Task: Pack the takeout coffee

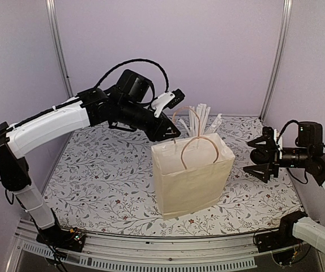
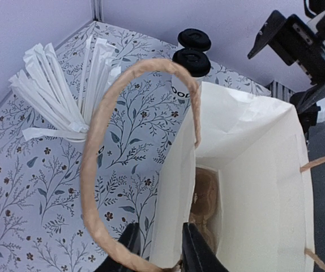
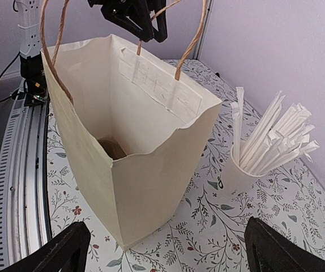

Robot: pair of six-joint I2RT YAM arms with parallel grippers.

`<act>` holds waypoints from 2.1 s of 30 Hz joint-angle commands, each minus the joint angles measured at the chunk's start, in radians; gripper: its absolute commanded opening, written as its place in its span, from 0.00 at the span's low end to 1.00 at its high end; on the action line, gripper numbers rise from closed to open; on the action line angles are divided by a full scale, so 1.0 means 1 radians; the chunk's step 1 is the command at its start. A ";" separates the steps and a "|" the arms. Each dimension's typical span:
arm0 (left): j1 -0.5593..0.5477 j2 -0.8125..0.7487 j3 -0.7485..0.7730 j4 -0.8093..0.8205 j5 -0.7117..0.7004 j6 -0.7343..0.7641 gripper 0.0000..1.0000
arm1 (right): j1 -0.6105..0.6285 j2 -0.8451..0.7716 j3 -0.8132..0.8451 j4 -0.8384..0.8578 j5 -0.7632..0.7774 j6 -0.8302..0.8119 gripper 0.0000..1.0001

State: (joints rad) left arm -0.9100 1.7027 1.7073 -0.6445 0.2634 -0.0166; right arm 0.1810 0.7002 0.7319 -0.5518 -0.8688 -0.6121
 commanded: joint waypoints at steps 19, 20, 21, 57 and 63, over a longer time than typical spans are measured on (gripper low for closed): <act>-0.260 -0.209 -0.238 0.186 -0.175 0.114 0.00 | -0.013 0.019 -0.017 0.026 0.007 -0.001 0.99; -0.277 -0.225 -0.263 0.206 -0.181 0.106 0.00 | -0.014 0.020 -0.017 0.026 0.006 -0.001 0.99; -0.298 -0.239 -0.286 0.227 -0.193 0.098 0.00 | -0.015 0.021 -0.017 0.025 0.004 -0.003 0.99; -0.270 -0.292 -0.321 0.204 0.018 -0.155 0.00 | -0.015 0.260 0.405 -0.375 0.185 -0.054 0.99; 0.013 -0.302 -0.301 0.191 0.264 -0.285 0.00 | -0.014 0.276 0.421 -0.384 0.156 -0.043 0.99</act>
State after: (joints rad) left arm -1.0298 1.4158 1.3766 -0.4171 0.3046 -0.1970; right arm 0.1692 0.9684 1.1343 -0.8860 -0.7044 -0.6533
